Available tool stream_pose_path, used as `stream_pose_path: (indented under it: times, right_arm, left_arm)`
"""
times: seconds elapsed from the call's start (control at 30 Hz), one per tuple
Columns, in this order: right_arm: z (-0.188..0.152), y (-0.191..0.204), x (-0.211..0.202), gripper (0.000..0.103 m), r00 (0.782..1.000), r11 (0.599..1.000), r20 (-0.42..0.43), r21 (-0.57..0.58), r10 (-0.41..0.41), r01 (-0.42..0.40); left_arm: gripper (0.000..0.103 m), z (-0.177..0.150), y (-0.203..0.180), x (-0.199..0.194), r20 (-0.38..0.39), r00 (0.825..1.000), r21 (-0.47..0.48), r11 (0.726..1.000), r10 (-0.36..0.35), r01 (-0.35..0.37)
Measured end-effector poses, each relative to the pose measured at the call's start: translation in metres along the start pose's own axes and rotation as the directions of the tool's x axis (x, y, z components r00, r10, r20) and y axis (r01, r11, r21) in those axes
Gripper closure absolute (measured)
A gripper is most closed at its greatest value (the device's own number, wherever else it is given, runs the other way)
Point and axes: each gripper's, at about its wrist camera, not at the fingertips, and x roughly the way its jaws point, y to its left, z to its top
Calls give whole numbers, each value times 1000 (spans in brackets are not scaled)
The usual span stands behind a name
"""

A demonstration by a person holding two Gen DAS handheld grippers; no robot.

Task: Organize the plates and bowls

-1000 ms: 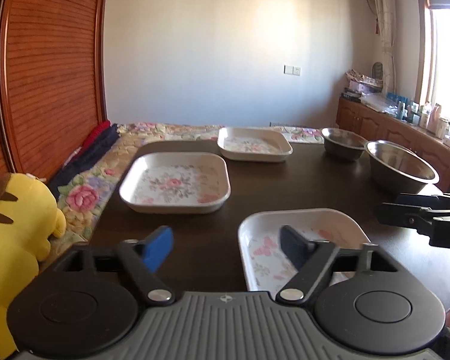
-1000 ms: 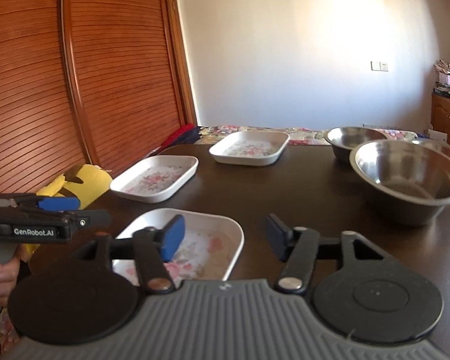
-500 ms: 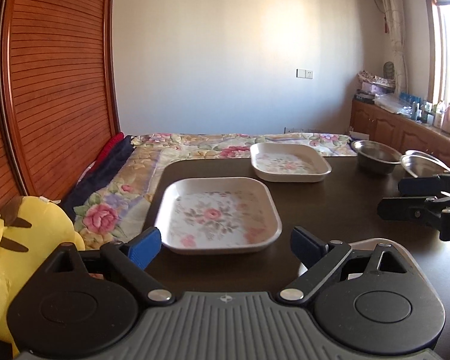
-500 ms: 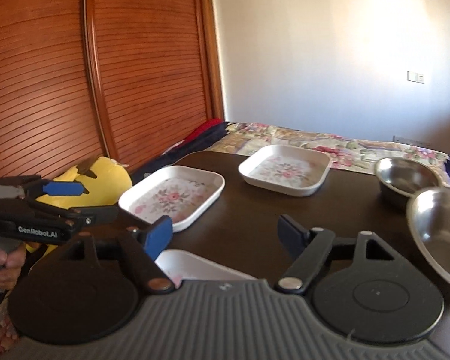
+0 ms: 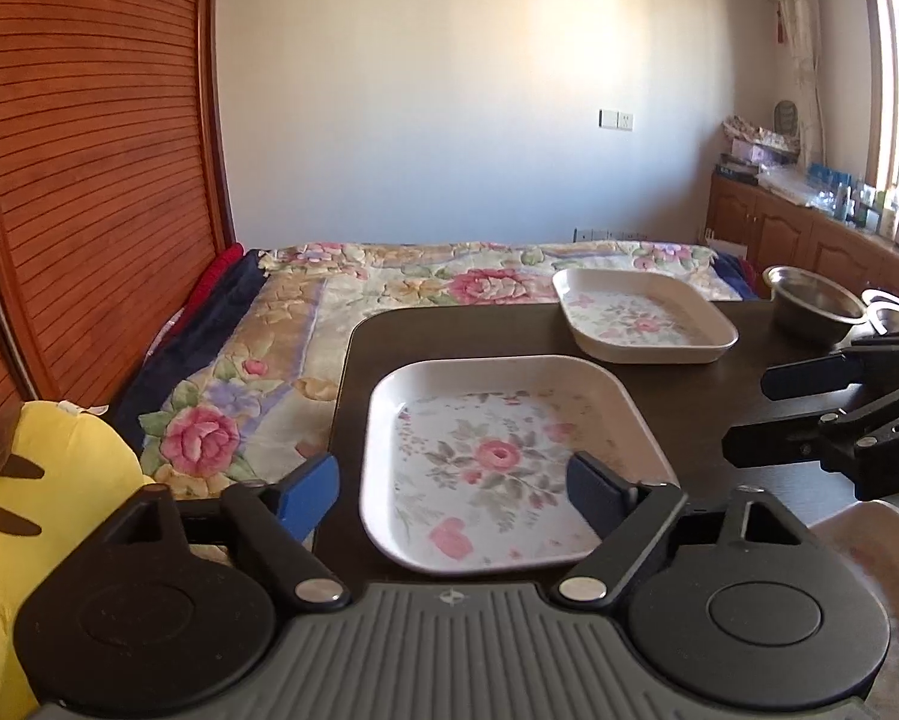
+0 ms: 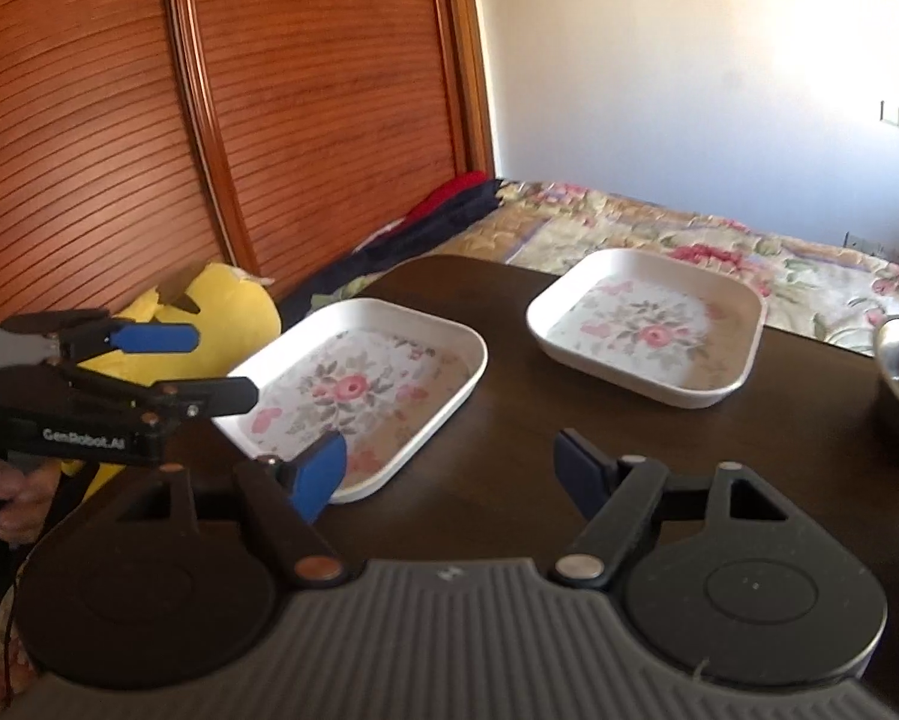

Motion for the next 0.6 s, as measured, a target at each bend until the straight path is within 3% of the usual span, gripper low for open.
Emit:
stream_pose_path:
  times: [0.27,0.43,0.6]
  right_arm:
    - [16,-3,30,43,997,999,-62,12,33,-33]
    - [18,-5,46,52,994,999,-101,24,47,-44]
    - [19,-5,54,53,991,998,-122,37,59,-55]
  left_arm:
    - [42,5,15,31,-56,998,9,1000,-9,9]
    - [50,5,27,44,-81,997,-17,1000,-15,14]
    - [57,4,32,49,-88,996,-36,999,-21,18]
